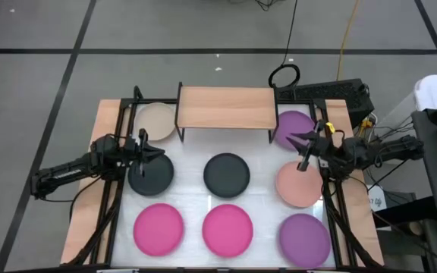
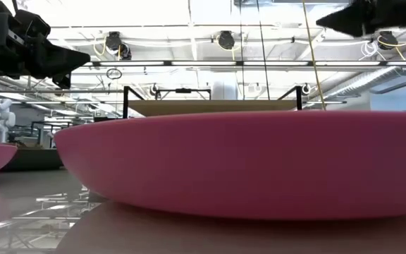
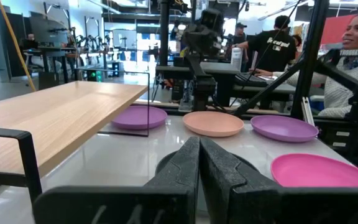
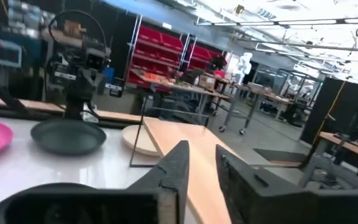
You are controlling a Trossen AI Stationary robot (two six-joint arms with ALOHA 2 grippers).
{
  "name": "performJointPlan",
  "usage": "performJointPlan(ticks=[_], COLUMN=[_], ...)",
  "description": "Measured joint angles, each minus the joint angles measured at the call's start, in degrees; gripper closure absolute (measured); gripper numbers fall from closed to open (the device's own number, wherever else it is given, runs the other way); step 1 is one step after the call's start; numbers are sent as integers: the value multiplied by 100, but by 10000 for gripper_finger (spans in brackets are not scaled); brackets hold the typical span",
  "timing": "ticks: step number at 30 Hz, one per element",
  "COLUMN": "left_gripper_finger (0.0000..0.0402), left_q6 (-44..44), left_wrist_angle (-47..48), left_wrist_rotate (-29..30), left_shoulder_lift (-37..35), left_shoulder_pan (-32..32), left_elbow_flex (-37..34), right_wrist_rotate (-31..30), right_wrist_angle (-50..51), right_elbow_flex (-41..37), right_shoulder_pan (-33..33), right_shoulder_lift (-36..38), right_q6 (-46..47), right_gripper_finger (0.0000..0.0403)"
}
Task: Place and stack plates onto a shelf
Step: Put the top violet plate on the shelf
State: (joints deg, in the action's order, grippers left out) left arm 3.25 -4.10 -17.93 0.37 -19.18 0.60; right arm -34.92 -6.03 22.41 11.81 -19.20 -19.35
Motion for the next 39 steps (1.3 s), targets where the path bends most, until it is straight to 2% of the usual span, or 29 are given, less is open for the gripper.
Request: performJointPlan(ticks=[7,12,14,16,22,27,34,39], left_gripper_finger=[382,382,382,382,382,382,382,382], left_q6=[1,0,2,0,0,2,1,1], left_wrist_angle=[0,0,0,0,0,0,1,2], left_wrist_rotate=[0,2,0,0,2,0,1,2], left_shoulder_lift=[1,1,1,0,1,0,0,1], left_shoulder_pan=[1,-2,-2,0,1,0,-1,-2], left_elbow_flex=[-2,-2,-1,-1,-2,-1,0,0], right_wrist_rotate=[84,1141,1335,1327,788,960,997,972], right_wrist_angle=[902,1897,2277,2612,3193,3548,4657,4631], right_elbow_flex=[1296,1622,1611,1611,1611,1611,1606,1410], right_shoulder_pan=[-368,-579,-648,-725,-1170,-1626,-2161,-2515], right_shoulder_lift=[-1589,-2490,-2796,-3084,-3698,-3953,-4386,-4756], right_q6=[62,626,991,1272,1594,1879,2686,2882], right_gripper_finger=[298,285,285,285,284,284,284,284])
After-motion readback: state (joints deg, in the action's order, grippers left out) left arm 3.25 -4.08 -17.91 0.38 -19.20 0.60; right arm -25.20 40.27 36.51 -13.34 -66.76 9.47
